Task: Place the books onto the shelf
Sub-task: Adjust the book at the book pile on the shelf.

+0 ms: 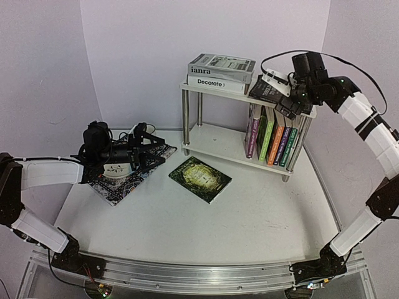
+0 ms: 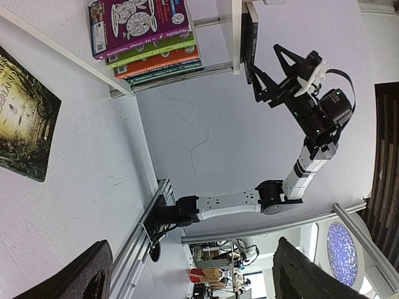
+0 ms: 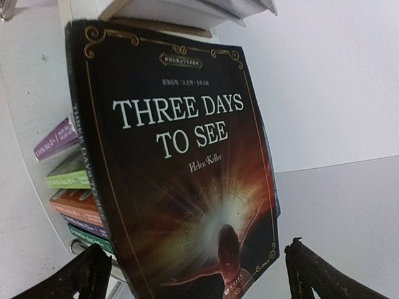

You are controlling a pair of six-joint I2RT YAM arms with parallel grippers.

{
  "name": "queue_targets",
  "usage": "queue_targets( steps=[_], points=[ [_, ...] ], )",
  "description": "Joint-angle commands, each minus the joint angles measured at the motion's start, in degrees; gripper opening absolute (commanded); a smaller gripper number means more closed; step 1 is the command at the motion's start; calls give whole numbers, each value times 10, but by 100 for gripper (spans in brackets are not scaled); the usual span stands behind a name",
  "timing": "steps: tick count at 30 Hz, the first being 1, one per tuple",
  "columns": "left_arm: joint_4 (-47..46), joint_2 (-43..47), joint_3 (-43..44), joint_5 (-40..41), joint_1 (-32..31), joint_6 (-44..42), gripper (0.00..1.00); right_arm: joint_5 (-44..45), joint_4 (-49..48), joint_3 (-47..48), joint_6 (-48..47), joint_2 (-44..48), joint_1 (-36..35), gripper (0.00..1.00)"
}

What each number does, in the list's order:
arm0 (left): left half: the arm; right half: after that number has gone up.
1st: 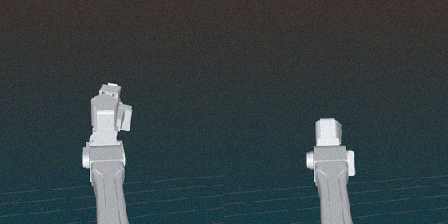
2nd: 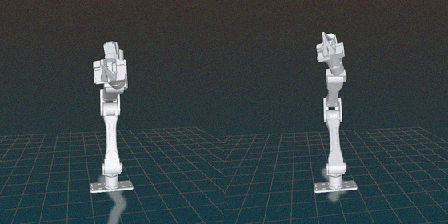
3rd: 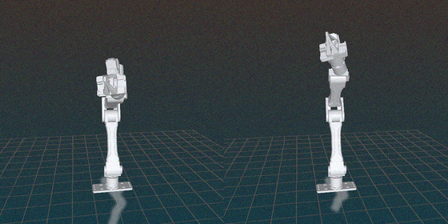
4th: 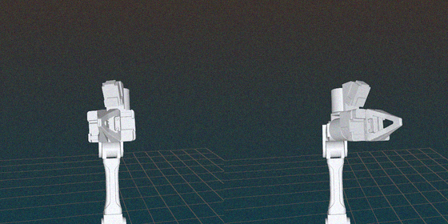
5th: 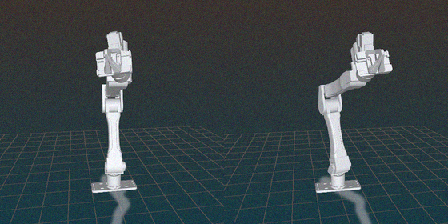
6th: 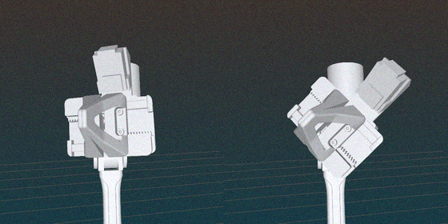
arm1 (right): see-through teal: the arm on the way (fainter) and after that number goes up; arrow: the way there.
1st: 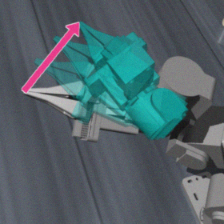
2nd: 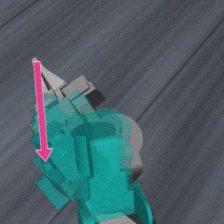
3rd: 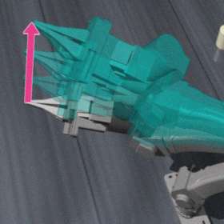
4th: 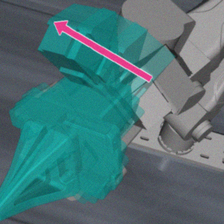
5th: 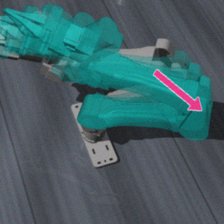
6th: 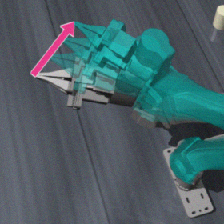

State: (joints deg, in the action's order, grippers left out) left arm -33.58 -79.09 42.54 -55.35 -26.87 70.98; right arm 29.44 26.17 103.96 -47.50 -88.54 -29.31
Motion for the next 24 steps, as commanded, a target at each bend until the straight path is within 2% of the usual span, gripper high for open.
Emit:
queue_targets(
  steps=[1, 5, 18, 24],
  points=[
    [-23, -7, 22, -8, 4, 0, 90, -19, -1, 10, 36, 34, -4, 98],
    [-23, -9, 21, -9, 3, 0, 90, 56, -2, 16, -3, 3, -3, 98],
    [-23, -4, 15, -8, 3, 0, 90, 32, 0, 37, 6, -6, -3, 98],
    [-23, -6, 15, -10, 3, -1, 90, 69, -3, 46, -11, -24, -3, 97]
  ],
)
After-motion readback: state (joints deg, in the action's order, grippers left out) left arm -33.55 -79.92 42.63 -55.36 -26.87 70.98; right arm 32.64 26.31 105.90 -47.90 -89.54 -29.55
